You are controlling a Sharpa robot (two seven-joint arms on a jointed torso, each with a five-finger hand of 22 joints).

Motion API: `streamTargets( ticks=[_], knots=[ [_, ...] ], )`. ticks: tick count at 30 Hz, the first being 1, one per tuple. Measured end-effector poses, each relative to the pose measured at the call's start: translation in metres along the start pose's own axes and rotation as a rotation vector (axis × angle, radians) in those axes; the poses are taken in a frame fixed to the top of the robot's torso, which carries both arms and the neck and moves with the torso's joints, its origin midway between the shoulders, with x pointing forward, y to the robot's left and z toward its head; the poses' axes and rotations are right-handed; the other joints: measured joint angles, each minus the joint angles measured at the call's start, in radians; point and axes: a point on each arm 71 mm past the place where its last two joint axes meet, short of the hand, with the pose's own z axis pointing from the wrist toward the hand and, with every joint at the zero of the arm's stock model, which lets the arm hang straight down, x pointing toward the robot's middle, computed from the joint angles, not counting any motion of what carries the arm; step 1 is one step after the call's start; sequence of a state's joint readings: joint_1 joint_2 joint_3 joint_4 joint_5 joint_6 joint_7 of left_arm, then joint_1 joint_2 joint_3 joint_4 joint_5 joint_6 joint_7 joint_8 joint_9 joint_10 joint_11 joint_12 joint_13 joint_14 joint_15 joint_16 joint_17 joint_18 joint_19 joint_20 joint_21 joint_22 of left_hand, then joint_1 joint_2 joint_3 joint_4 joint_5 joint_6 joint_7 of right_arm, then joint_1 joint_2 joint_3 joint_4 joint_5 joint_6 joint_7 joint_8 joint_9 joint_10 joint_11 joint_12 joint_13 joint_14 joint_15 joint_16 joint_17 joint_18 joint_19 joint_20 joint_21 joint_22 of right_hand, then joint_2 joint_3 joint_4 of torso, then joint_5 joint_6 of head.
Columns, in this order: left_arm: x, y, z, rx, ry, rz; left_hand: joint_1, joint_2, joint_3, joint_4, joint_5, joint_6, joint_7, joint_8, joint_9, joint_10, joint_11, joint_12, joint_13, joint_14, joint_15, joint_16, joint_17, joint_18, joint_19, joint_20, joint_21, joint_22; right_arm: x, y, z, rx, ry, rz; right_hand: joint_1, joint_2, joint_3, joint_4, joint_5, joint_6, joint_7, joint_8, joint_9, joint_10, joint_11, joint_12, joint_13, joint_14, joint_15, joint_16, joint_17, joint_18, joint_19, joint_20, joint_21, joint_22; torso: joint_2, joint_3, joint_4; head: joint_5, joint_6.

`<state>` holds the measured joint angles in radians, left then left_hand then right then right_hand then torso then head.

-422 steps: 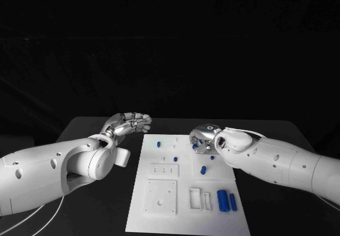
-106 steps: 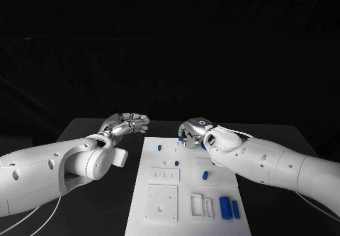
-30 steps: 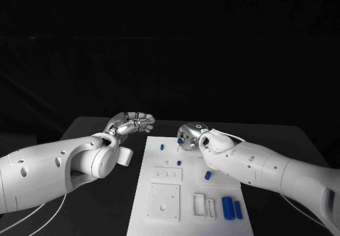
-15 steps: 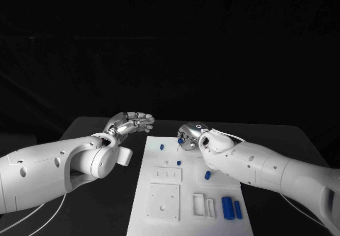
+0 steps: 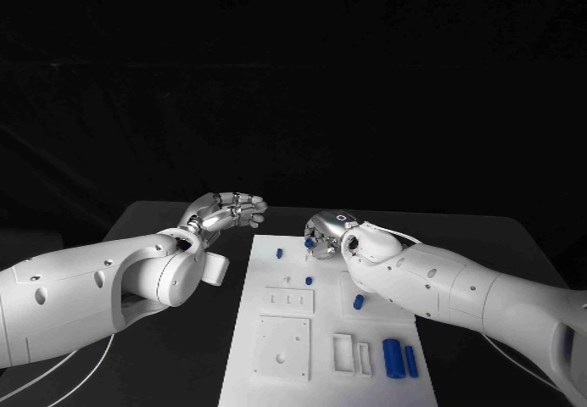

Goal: Assemble the parts on the task board

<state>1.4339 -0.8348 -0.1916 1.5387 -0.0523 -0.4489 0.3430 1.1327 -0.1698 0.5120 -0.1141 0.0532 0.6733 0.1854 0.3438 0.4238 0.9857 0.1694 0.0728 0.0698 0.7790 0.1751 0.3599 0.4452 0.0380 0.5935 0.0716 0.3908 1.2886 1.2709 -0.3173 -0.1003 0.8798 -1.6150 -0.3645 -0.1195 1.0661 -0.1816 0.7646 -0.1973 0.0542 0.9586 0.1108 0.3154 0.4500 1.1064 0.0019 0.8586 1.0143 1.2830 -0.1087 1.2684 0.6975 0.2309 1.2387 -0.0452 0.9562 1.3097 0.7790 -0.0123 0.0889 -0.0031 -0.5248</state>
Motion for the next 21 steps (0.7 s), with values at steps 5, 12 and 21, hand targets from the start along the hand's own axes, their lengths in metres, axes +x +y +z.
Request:
streamTargets(
  ticks=[5,12,21],
  knots=[
    [0.0005,0.0000,0.0006,0.000,0.001,0.000,0.000,0.000,0.000,0.000,0.000,0.000,0.000,0.000,0.000,0.000,0.000,0.000,0.000,0.000,0.000,0.000,0.000,0.000,0.000,0.000,0.000,0.000,0.0002,0.0007,0.0003,-0.001,0.006,0.000,0.000,0.000,0.000,0.000,0.000,0.000,0.000,0.000,0.000,0.000,0.000,0.000,0.000,0.000,0.000,0.000,0.000,0.000,-0.003,-0.003,0.000,0.000,0.000,-0.0007,-0.0006,-0.001,0.000],
    [0.0004,0.0000,0.0007,0.000,0.000,0.001,0.000,0.000,0.003,-0.003,0.000,0.000,0.000,-0.004,0.000,0.000,0.000,0.000,0.000,0.000,0.000,0.000,0.000,0.000,0.000,0.000,0.000,0.000,0.0011,0.0008,0.0003,0.001,0.018,-0.002,-0.004,0.004,-0.001,-0.001,0.000,-0.002,-0.002,-0.004,0.000,0.000,0.000,0.000,-0.001,0.000,0.000,0.000,0.001,0.000,-0.005,-0.001,0.000,0.000,0.000,-0.0007,-0.0006,-0.001,-0.001],
    [0.0002,0.0000,0.0006,0.000,0.000,0.001,0.000,0.000,0.003,-0.003,0.000,0.000,0.000,-0.004,0.000,0.000,0.000,0.000,0.000,0.000,0.000,0.000,0.000,0.000,0.000,0.000,0.000,0.001,0.0025,-0.0014,-0.0002,0.012,0.028,-0.007,-0.004,0.004,-0.003,-0.003,0.000,-0.010,0.002,-0.006,-0.002,-0.004,0.004,0.000,-0.002,-0.001,0.001,0.000,0.002,0.000,-0.005,-0.001,0.000,0.000,0.000,0.0006,-0.0006,-0.001,-0.002]
  ],
)
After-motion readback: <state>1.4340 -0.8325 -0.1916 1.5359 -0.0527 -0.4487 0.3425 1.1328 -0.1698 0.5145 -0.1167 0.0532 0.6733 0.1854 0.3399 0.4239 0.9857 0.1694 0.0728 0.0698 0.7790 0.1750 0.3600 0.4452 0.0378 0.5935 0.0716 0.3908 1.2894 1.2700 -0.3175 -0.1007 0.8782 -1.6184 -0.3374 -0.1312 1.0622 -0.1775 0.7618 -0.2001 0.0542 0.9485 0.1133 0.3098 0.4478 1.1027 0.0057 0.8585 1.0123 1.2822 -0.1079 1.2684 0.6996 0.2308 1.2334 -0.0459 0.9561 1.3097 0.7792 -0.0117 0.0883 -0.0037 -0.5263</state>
